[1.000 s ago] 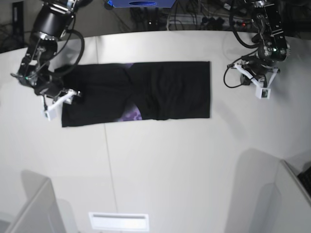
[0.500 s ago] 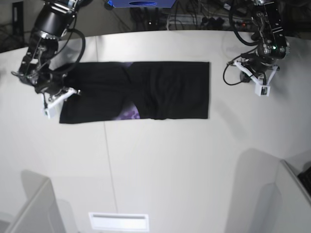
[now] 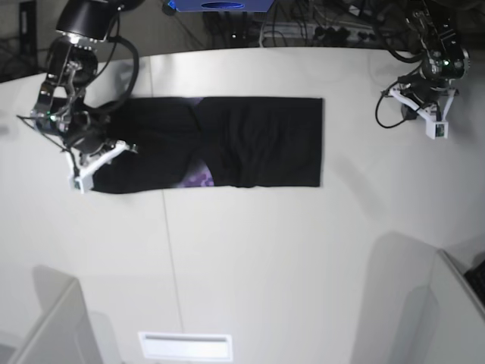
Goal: Fold the T-shirt properly
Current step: 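Grasp the strip end with the right gripper and lift it, then fold the held end over the shirt toward the left gripper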
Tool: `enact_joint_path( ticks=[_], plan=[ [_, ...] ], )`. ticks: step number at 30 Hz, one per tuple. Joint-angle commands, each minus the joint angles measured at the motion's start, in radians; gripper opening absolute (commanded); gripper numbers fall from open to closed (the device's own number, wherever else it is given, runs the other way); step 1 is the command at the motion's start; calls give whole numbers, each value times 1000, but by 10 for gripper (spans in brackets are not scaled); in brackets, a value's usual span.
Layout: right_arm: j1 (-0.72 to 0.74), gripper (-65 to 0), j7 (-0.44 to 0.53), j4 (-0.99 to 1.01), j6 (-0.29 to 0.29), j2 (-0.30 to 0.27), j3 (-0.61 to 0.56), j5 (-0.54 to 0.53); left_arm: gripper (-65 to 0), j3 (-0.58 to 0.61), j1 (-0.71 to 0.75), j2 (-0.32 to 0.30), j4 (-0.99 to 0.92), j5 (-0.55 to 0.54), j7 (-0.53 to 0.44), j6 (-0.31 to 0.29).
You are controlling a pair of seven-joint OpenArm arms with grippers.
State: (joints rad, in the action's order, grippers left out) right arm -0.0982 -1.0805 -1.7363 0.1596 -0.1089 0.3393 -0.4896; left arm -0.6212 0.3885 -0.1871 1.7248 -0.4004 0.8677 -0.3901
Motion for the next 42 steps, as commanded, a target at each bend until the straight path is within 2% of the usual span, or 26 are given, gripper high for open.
enact_joint_path(
  ticks=[1,6,8,11,22,28,33,38,42],
  plan=[
    [7,-650,15,-38,-12,-7,-16,-16,-650,-32,8,-19,20,-10,-17,-2],
    [-22,-650,15,-133,-38,-2,-113,-19,-650,-79,50,-50,20,-10,-17,-2],
    [-28,-650,15,-159,-78,19,-147,-19,-650,-98,65,-56,20,-10,-17,-2],
    [-34,-650,15,-173,-108,39,-193,-19,-650,-104,74,-56,25,-10,-17,-2],
    [-44,-650,15,-241,-111,108,-325,-21,-650,-104,91,-56,25,-10,-17,-2],
    [-44,-650,15,-261,-111,166,-335,-21,-650,-95,88,-53,25,-10,-17,-2],
    [-44,-650,15,-262,-111,197,-337,-21,-650,24,65,-53,24,-10,-17,3],
    [-44,-650,23,-262,-110,202,-337,-22,-650,134,14,-45,7,-10,-17,6],
    [-44,-650,23,-262,-108,202,-337,-48,-650,183,-30,-5,-35,-10,-14,7]
  ],
)
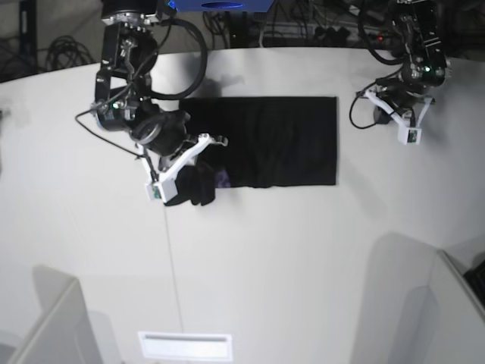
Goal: Fold the T-shirt properly
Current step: 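Fold the held end over the shirt toward the left gripper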
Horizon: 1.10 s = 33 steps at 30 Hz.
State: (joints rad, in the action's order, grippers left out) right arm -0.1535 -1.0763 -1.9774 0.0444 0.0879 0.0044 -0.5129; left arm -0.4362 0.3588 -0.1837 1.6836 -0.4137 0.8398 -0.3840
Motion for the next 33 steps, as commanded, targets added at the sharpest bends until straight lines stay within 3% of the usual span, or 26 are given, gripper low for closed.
enact_joint_path(
  ticks=[1,4,9,14,19,26,33],
  plan=[
    [12,-650,18,-21,5,5,-2,-54,-650,15,-13,5,-4,3,16,1],
    [12,-650,18,-21,4,3,-1,-125,-650,73,-22,20,-21,3,16,10],
    [12,-650,18,-20,4,10,-1,-138,-650,196,-24,29,-10,3,16,87],
    [12,-650,18,-20,4,26,-1,-140,-650,244,-36,34,-10,3,14,90],
    [12,-650,29,-20,2,31,-77,-140,-650,242,-36,40,-9,3,14,90],
    [25,-650,124,-12,-131,26,-229,-140,-650,242,-34,40,-6,3,16,90],
    [65,-650,141,54,-150,29,-258,-138,-650,233,-10,39,71,3,17,90]
  ],
)
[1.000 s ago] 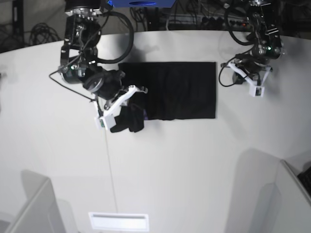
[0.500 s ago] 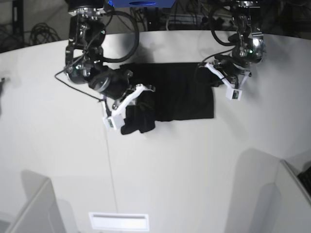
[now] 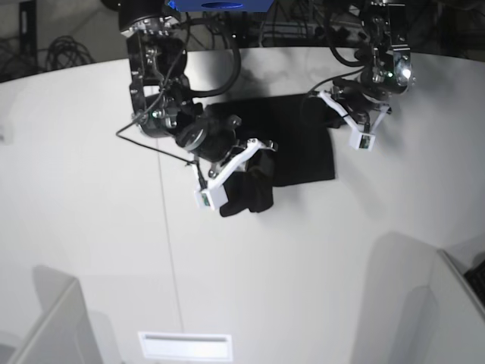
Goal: Fold the T-shirt properly
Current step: 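Fold the held end over the shirt toward the left gripper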
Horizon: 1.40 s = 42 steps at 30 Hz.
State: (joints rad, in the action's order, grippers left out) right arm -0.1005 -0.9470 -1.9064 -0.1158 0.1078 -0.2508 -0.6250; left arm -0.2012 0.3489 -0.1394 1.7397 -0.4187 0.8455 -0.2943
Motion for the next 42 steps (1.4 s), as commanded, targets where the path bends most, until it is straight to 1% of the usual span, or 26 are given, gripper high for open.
enact_joint_path(
  ticks=[1,3,6,10,20,22,23,25,27,36,39,42],
  plan=[
    [15,-650,19,-9,12,10,-3,-26,-650,-2,3,-6,16,8,11,0],
    [17,-650,59,5,14,10,-6,-26,-650,-2,5,-6,10,8,11,0],
    [21,-650,95,32,14,3,-54,-26,-650,-2,6,-6,9,8,11,0],
    [34,-650,99,64,14,3,-98,-23,-650,-2,6,-6,9,8,11,0],
    [72,-650,104,175,18,3,-104,-22,-650,-4,8,-9,10,8,11,0],
    [74,-650,118,183,18,3,-111,-22,-650,-4,8,-16,10,8,11,0],
    [74,-650,122,183,18,3,-130,-22,-650,-4,8,-18,10,8,11,0],
    [80,-650,125,184,18,-16,-178,-22,-650,-4,8,-18,10,8,11,0],
    [91,-650,150,192,14,-26,-207,-22,-650,-4,8,-18,10,8,11,0],
    [129,-650,162,295,17,-15,-212,-22,-650,-4,20,-18,10,8,11,0],
    [141,-650,165,313,17,-12,-252,-22,-650,-4,20,-18,10,8,11,0],
    [146,-650,165,315,15,-12,-267,-22,-650,-4,20,-18,10,8,11,0]
  ],
)
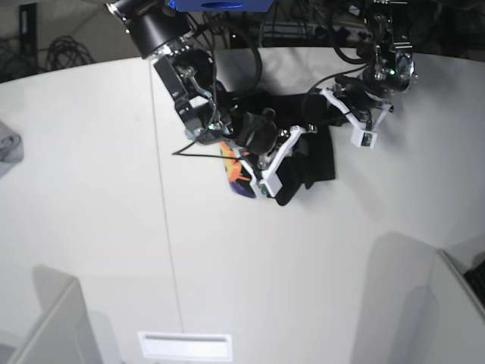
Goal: Fold the T-shirt properly
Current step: 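Fold the held end over the shirt toward the left gripper, then drag the folded bundle with the right gripper while the left gripper holds it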
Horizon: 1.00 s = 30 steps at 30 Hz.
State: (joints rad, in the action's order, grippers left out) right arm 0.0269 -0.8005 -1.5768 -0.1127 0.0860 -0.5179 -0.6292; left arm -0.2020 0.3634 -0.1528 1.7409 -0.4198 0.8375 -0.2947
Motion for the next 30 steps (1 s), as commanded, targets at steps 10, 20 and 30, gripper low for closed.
enact_joint_path(
  ticks=[10,20,30],
  plan=[
    [34,-650,19,57,9,11,2,-17,-650,-4,39,-6,24,5,19,1],
    [38,-419,16,63,8,13,2,-19,-650,-227,194,-6,150,2,19,-134],
    [63,-227,17,57,8,13,-94,-19,-650,-460,234,-6,146,2,19,-246]
  ],
)
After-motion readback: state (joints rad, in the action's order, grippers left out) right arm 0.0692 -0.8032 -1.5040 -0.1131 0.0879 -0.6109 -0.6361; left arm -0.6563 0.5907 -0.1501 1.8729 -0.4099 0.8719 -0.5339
